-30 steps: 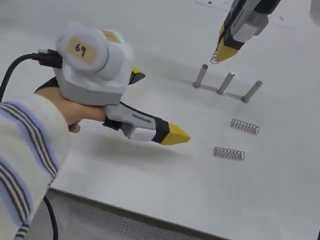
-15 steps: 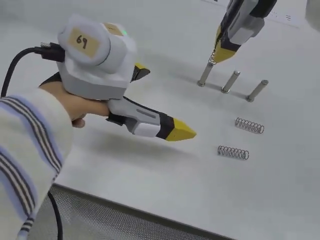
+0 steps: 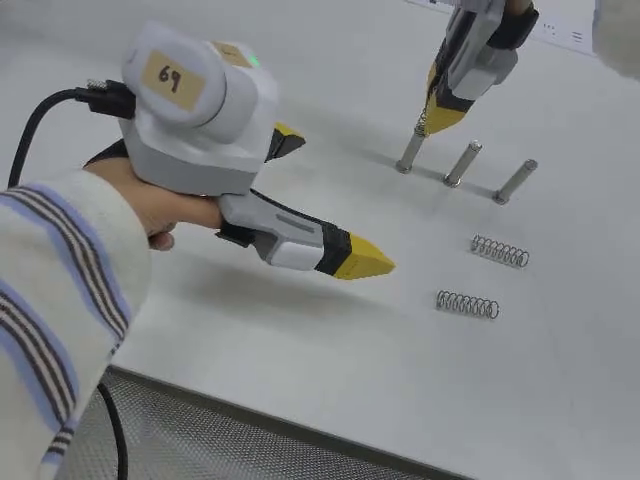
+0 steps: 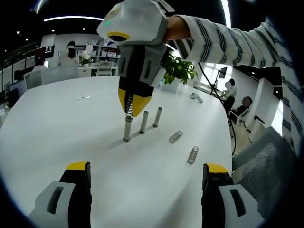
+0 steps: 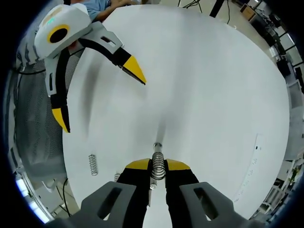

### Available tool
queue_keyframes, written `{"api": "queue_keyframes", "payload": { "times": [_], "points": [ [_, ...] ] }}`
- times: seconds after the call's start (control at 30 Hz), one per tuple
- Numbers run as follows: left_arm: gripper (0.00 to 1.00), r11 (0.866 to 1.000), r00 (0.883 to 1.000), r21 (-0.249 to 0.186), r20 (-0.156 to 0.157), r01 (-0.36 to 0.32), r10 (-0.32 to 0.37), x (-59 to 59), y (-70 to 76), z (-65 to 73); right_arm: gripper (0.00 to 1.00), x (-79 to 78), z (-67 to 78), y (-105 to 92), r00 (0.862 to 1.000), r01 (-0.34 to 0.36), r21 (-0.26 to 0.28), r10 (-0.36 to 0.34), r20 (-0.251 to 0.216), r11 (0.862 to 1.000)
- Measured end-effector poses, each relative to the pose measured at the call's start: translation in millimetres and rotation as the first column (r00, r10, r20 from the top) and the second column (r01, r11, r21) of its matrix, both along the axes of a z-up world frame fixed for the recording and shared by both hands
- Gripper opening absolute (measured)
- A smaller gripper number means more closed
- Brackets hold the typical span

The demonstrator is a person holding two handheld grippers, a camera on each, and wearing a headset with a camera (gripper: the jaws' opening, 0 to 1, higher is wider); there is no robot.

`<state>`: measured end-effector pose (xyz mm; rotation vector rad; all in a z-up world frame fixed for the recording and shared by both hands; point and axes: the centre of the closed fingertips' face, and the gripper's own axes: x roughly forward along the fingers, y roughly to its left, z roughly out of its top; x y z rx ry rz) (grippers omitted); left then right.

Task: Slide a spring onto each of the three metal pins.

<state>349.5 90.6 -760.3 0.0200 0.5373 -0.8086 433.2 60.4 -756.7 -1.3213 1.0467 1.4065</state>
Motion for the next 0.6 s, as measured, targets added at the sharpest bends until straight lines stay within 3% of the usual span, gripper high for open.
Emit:
{"api": "queue_keyframes", "payload": {
  "times": [0.3, 0.6],
  "points": [
    [0.94, 1.000, 1.000, 0.003, -0.022, -0.002, 0.003, 2.1, 2.5, -4.5, 0.08, 2.0, -19.6, -1.1, 0.999, -0.036, -0.030, 0.036, 0.000, 0.999],
    [0.92, 1.000, 1.000, -0.010, -0.012, -0.003, 0.003, 3.0, 1.1, -1.7, 0.08, 2.0, -35.2, -1.2, 0.999, -0.033, -0.055, 0.034, 0.002, 0.998]
  ]
}}
